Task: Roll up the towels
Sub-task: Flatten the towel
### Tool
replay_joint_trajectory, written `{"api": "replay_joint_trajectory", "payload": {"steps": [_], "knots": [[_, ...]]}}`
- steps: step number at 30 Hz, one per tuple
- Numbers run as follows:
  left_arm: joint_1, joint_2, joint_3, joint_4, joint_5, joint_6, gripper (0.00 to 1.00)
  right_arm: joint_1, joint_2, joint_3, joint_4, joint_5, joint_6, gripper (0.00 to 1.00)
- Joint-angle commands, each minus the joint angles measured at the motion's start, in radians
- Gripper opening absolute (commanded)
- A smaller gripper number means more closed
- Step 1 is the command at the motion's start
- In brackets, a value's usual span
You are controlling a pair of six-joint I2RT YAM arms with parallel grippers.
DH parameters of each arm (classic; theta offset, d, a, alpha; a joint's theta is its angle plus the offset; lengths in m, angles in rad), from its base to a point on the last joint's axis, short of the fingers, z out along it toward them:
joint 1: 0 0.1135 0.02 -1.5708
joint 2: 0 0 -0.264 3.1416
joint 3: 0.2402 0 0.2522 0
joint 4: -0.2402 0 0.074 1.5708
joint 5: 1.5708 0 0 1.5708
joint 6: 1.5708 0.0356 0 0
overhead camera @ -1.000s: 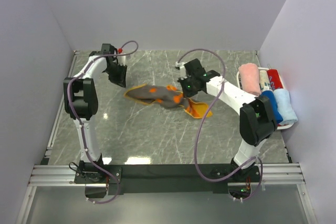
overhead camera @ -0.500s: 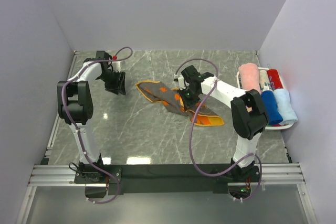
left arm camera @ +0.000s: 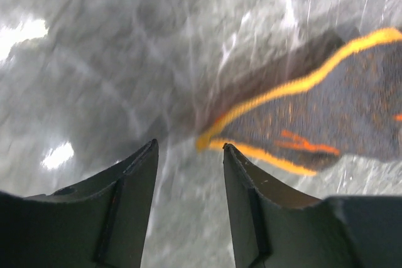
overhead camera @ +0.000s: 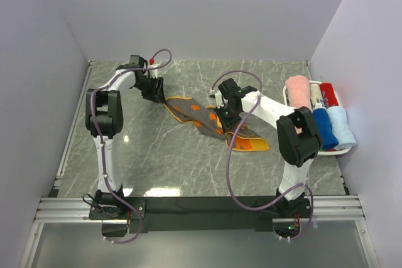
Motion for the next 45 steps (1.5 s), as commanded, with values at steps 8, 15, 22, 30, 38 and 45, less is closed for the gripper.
{"api": "replay_joint_trajectory", "payload": {"steps": [8,15,22,30,38,45], "knots": [[-0.026,0.066,0.11,0.006,0.033,-0.007,0.16,-0.034,-0.017,0.044,-0.059,0.001,-0.018,0.26],[-0.018,0.034,0.063,-0.012,0.008,0.035,0.01,-0.037,-0.01,0.079,-0.08,-0.048,-0.015,0.32],[-0.015,0.023,0.058,-0.02,0.002,0.041,0.0,-0.044,-0.008,0.062,-0.093,-0.074,-0.028,0.28],[-0.004,0.016,0.061,-0.038,-0.002,0.049,0.0,-0.05,-0.02,0.059,-0.09,-0.068,-0.025,0.0],[0.078,-0.047,0.113,-0.101,0.001,0.079,0.0,-0.15,-0.144,0.123,-0.111,-0.019,-0.062,0.0],[0.154,-0.136,0.201,-0.144,-0.018,0.153,0.0,-0.264,-0.177,0.244,-0.099,-0.001,-0.13,0.0]]}}
